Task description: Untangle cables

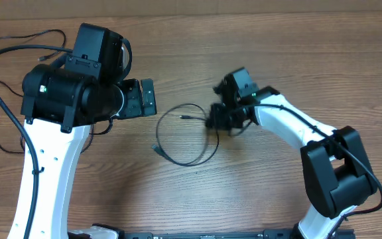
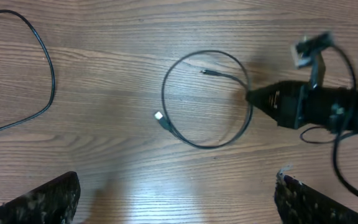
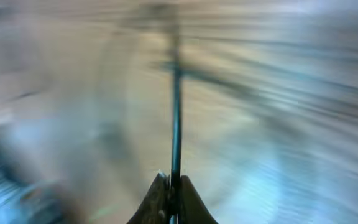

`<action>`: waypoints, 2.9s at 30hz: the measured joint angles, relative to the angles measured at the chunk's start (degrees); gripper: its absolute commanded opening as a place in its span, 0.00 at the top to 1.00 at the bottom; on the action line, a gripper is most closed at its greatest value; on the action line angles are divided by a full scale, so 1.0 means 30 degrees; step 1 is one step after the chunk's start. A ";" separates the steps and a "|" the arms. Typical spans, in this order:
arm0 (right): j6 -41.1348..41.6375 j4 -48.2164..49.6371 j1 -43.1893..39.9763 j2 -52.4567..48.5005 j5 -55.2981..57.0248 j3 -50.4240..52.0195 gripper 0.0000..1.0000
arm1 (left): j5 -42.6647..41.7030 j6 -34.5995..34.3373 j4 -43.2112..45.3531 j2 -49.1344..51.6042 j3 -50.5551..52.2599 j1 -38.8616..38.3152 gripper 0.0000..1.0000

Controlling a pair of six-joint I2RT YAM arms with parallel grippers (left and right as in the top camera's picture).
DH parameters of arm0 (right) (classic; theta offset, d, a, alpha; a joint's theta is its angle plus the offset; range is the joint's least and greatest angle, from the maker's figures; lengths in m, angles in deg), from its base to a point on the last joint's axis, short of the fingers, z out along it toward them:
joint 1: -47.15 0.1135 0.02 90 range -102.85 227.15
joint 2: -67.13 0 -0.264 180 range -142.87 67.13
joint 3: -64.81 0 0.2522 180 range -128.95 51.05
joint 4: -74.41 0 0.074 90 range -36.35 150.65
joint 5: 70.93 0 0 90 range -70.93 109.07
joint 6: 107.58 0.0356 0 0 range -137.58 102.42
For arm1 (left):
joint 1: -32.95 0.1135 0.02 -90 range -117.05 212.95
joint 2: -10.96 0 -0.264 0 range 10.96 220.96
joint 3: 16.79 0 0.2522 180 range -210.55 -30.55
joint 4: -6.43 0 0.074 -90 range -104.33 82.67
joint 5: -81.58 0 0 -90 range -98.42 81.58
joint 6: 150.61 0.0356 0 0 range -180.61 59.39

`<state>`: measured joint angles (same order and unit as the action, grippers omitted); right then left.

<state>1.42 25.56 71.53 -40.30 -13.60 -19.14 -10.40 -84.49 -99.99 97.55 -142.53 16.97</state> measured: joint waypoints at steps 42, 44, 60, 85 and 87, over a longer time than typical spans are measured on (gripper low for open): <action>-0.1027 -0.2346 -0.0095 -0.1246 0.6929 -0.2295 0.63 | -0.1377 -0.1639 -0.0882 0.4619 0.0000 0.0095 0.00; -0.0940 -0.2018 -0.0095 -0.1552 0.7060 -0.2295 0.64 | -0.1515 -0.1523 -0.1049 0.4728 0.0000 0.0095 0.00; -0.1341 -0.2025 0.1836 -0.2871 0.9704 -0.2295 0.68 | -0.1647 -0.1413 -0.1188 0.4728 0.0000 0.0095 0.00; -0.0423 -0.4153 0.2018 -0.2812 0.9908 -0.4007 0.66 | -0.1632 -0.1341 -0.1129 0.4728 0.0000 0.0095 0.00; -0.0401 -0.4029 0.2171 -0.3075 0.9930 -0.3570 0.66 | -0.1632 -0.1107 -0.1144 0.4728 0.0000 0.0095 0.00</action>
<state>0.22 13.47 78.04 -49.53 16.19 -29.85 -15.30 -87.81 -103.43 111.73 -142.53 17.25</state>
